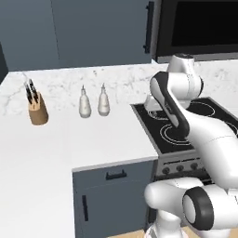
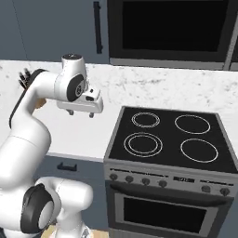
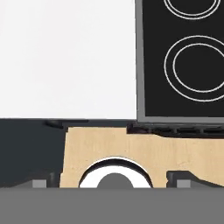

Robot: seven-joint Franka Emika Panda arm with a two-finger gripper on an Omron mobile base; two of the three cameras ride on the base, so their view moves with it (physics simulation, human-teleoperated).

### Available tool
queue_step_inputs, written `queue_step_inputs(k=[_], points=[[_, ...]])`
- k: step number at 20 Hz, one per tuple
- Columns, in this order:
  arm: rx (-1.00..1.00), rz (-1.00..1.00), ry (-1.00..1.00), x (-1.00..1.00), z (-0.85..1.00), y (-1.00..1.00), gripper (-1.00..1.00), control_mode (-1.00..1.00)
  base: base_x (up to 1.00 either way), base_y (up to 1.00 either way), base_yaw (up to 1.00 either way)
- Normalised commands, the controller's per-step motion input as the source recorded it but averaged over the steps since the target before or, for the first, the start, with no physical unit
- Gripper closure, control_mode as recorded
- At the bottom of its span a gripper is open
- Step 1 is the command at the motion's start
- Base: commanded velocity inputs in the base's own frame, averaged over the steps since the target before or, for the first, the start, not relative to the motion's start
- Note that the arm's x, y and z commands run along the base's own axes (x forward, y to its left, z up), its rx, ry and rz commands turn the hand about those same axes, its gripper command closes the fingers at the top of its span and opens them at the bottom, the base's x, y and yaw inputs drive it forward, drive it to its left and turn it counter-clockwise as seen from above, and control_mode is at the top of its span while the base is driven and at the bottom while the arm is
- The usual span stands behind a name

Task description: Navigate to the coffee machine.

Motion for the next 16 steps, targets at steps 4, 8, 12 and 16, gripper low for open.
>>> queue_step_inputs(k=[4, 8, 12, 16], points=[[0.00, 0.00, 0.00, 0.00, 0.00, 0.00, -1.00, 1.00, -0.03, -0.13, -0.69], [0.00, 0.00, 0.00, 0.00, 0.00, 0.00, -1.00, 1.00, 0.00, 0.00, -0.85], [0.00, 0.00, 0.00, 0.00, 0.00, 0.00, -1.00, 1.00, 0.00, 0.00, -0.86], [0.00, 0.00, 0.00, 0.00, 0.00, 0.00, -1.00, 1.00, 0.01, 0.00, -0.83]])
